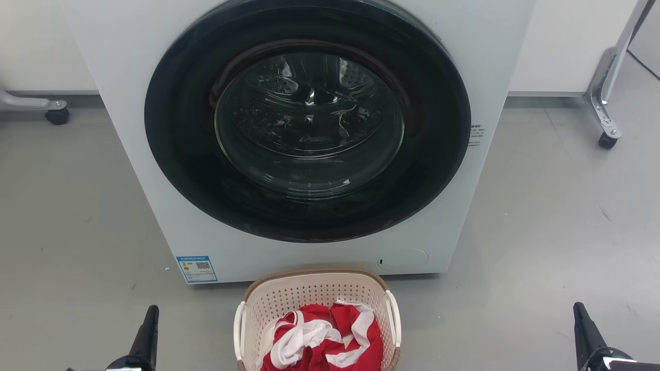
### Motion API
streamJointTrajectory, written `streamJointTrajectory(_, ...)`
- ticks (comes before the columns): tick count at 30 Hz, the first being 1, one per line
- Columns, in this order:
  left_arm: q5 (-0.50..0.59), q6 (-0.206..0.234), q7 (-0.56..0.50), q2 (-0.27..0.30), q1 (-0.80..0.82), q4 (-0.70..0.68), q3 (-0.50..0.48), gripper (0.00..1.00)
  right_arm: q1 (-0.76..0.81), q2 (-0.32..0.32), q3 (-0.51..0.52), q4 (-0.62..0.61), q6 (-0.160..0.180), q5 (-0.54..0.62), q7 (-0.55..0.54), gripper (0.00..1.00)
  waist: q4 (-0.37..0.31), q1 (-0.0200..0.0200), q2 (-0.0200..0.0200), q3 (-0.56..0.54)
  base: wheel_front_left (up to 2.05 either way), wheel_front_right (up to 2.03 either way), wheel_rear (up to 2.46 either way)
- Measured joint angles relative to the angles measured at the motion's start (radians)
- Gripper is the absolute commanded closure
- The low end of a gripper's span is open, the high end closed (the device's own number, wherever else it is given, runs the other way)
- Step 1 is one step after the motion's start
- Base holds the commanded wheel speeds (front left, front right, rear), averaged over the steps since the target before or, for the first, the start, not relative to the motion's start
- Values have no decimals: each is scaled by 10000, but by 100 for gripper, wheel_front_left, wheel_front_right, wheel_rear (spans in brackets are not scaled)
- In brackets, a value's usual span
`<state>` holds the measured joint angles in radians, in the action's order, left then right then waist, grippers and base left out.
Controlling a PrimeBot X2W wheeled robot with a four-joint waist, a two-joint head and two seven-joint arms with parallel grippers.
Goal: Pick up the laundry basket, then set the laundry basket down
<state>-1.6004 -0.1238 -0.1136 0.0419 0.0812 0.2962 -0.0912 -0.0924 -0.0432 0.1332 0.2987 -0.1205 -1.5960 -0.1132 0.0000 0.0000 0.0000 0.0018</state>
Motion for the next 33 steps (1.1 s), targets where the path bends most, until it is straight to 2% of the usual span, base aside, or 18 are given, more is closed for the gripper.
streamJointTrajectory(33, 0, 0, 0, 0, 0, -2, 0, 100, 0, 2, 0, -4, 0, -10, 0, 100, 0, 0, 0, 2, 0, 0, 0)
